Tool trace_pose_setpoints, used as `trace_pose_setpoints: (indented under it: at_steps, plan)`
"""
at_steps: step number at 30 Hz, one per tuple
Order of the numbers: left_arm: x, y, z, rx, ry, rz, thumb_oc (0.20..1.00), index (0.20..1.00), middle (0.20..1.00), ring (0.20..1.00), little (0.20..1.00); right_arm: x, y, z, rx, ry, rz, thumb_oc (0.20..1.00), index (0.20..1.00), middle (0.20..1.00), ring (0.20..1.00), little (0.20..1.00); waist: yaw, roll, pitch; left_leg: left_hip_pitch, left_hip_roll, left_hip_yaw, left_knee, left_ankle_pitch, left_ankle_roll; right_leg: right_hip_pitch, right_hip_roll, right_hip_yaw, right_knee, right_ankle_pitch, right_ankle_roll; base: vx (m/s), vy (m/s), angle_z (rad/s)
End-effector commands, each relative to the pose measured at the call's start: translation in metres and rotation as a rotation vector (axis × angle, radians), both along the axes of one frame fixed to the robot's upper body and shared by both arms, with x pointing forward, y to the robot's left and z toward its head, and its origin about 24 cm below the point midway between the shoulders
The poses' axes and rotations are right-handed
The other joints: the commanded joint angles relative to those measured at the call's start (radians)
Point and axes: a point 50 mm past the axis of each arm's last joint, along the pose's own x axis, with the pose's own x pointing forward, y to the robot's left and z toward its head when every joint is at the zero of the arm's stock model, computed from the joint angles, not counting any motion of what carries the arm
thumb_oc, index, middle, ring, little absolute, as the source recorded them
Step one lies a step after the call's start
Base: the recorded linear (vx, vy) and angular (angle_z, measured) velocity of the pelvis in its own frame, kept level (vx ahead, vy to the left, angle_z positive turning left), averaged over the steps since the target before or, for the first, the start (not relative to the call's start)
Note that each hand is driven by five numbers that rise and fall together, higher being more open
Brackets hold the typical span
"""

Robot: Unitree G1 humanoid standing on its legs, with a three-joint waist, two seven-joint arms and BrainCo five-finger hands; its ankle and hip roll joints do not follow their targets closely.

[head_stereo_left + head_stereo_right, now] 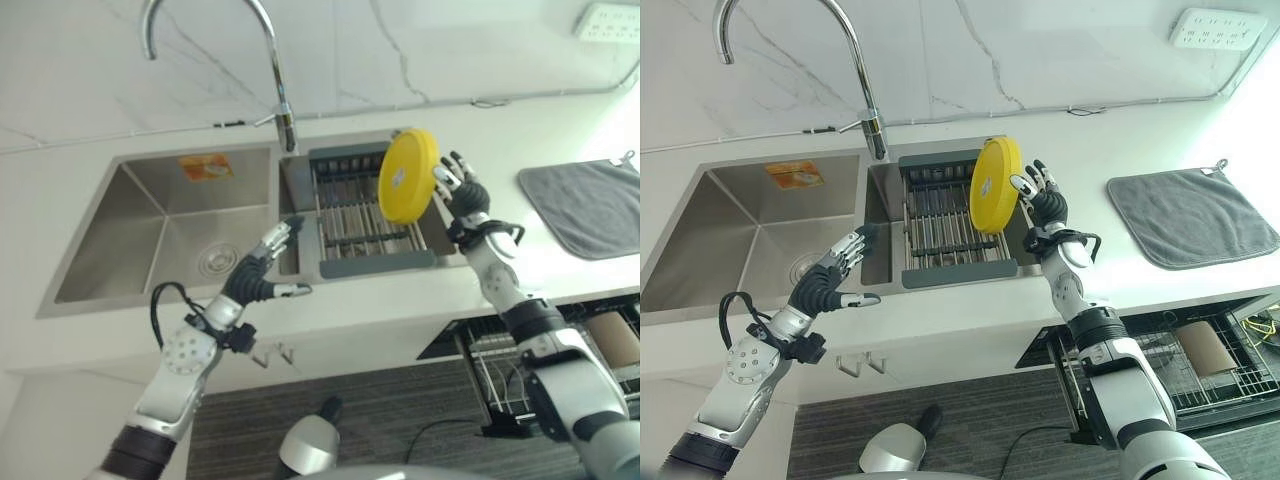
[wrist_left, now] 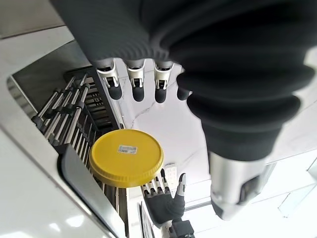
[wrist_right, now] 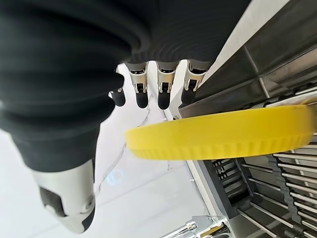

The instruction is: Place the dishes in the dishwasher.

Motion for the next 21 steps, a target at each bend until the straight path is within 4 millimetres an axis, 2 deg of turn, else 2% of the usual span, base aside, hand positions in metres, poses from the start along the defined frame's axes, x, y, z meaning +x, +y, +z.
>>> trace_pose_setpoints:
  at_steps: [1,10,13,21]
  plan:
    - [0.003,-0.008,0.025,-0.013,-0.118,-0.057,1.000,1.000,1.000,1.000,1.000,0.002,0.002,0.027,-0.046,-0.122,0.019,1.000,1.000,1.000,1.000,1.000,0.025,0.010,-0.049,0.019,0.024,-0.057,0.009,-0.105,-0.026,-0.032,-0.025,0.044,0.047,-0.027,0.015,0.00,0.000,0.00]
    - [0.005,-0.011,0.027,-0.030,-0.133,-0.056,1.000,1.000,1.000,1.000,1.000,0.005,0.005,0.030,-0.092,-0.122,0.008,1.000,1.000,1.000,1.000,1.000,0.020,0.028,-0.034,0.004,0.023,-0.059,0.016,-0.100,-0.026,-0.046,-0.034,0.048,0.055,-0.025,0.017,-0.01,0.016,0.00]
    - [0.006,-0.013,0.031,-0.050,-0.149,-0.053,1.000,1.000,1.000,1.000,1.000,0.009,-0.001,0.037,-0.124,-0.132,-0.019,1.000,1.000,1.000,1.000,1.000,0.020,0.046,-0.022,-0.017,0.013,-0.071,0.027,-0.099,-0.026,-0.065,-0.045,0.047,0.064,-0.023,0.017,-0.06,0.042,0.02]
    - [0.009,-0.014,0.034,-0.062,-0.160,-0.052,1.000,1.000,1.000,1.000,1.000,0.014,-0.003,0.045,-0.163,-0.136,-0.021,1.000,1.000,1.000,1.000,1.000,0.020,0.060,-0.013,-0.034,0.003,-0.083,0.034,-0.095,-0.027,-0.081,-0.055,0.042,0.075,-0.024,0.017,-0.01,0.012,0.03]
